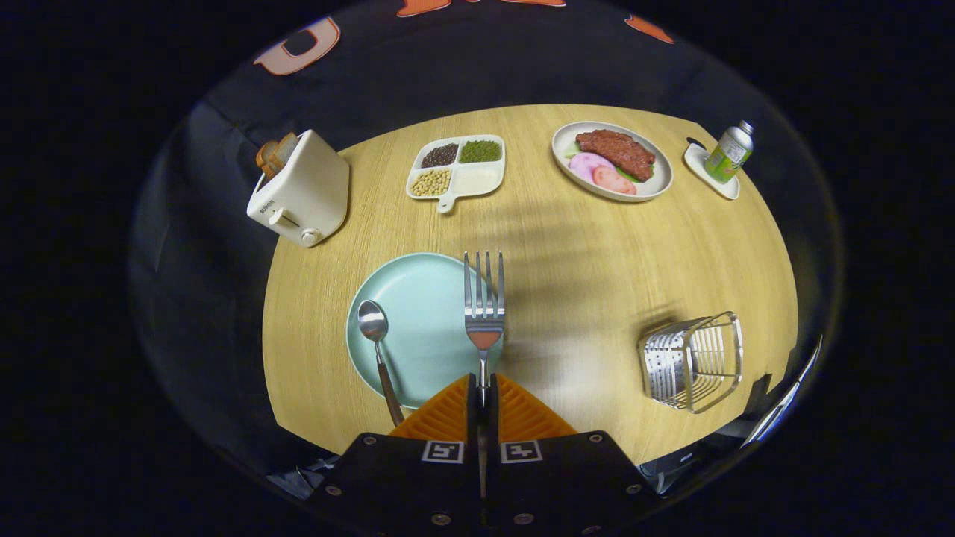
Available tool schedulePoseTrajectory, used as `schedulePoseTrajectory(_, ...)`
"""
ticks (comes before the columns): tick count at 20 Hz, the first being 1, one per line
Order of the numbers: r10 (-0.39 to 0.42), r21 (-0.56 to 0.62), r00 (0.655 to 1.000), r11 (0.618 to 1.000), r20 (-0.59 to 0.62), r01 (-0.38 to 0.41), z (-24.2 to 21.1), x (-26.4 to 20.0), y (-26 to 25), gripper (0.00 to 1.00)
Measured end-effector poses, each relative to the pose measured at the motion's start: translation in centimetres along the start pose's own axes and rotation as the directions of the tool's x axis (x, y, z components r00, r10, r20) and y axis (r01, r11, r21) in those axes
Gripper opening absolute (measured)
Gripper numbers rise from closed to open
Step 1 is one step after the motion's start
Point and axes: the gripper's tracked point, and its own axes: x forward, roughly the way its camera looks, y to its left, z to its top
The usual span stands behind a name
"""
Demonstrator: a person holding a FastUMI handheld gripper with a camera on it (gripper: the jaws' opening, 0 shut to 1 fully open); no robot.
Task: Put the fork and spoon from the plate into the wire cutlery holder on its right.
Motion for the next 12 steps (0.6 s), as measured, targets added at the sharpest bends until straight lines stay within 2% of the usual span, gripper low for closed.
schedulePoseTrajectory(5,-0.08,0.025,0.996,0.997,0.03,0.079,-0.5,-4.0,-8.0,0.04)
schedulePoseTrajectory(9,-0.13,-0.009,0.991,0.991,-0.002,0.13,-2.1,-5.6,-14.2,0.04)
schedulePoseTrajectory(12,-0.128,-0.046,0.991,0.991,-0.039,0.127,-3.0,-5.9,-17.0,0.04)
